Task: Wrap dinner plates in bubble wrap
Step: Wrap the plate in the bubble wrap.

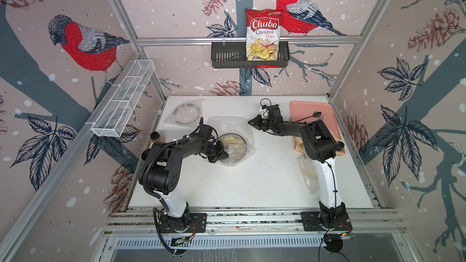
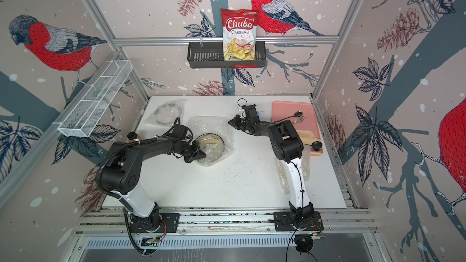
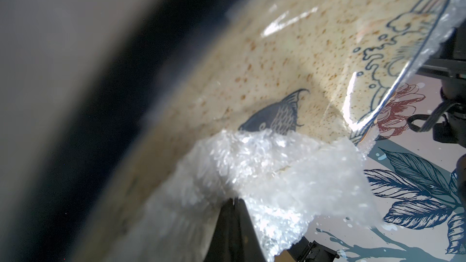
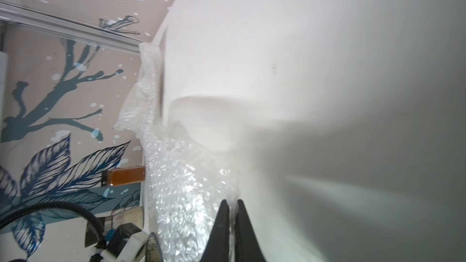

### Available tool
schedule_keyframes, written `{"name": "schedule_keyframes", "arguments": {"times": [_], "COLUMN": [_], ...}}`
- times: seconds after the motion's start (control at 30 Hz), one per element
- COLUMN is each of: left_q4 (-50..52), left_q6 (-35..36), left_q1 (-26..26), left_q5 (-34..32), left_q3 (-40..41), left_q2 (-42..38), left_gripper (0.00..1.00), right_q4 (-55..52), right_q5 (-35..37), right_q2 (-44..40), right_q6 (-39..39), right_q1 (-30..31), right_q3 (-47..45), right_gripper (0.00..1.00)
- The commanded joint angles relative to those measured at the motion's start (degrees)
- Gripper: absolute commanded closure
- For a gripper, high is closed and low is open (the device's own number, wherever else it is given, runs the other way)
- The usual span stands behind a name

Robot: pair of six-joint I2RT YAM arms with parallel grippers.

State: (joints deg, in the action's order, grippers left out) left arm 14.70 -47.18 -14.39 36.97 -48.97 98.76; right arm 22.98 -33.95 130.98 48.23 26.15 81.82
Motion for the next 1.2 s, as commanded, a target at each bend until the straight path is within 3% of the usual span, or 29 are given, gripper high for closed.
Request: {"name": "schedule_keyframes", "arguments": {"times": [0.0,0.13,0.53,0.77,1.17], "left_q4": [2.56,2.49,0.31,-0.56,0.59], "left_q6": [-0.57,-0.37,-0.72,-0.90,-0.47], "left_q1": [0.22,0.49,0.88,0.93,1.01], "left_q5": [-6.18,-6.62,-6.20,-5.67,-5.48], "left_q3": [0.56,1.22,2.19,2.48,1.71], "left_q2": [0.21,0.05,-0.12,-0.06,-1.45], "left_gripper": [1.00,1.00,1.00,1.00,1.00], "right_q4": [9.91,16.24,6.55,-2.57,-15.80], "right_q5": [-4.27,-7.70,-9.42,-3.42,3.72], "right_q2": [-3.00,-9.16,-17.95,-16.61,-9.54], "right_q6": [1.63,-0.13,-7.85,-10.65,-14.17], "right_q1": [0.09,1.45,12.96,18.72,21.29], "right_q3": [-2.78,-9.16,-17.43,-17.67,-12.49], "right_gripper": [0.97,0.99,0.99,0.99,0.99]}}
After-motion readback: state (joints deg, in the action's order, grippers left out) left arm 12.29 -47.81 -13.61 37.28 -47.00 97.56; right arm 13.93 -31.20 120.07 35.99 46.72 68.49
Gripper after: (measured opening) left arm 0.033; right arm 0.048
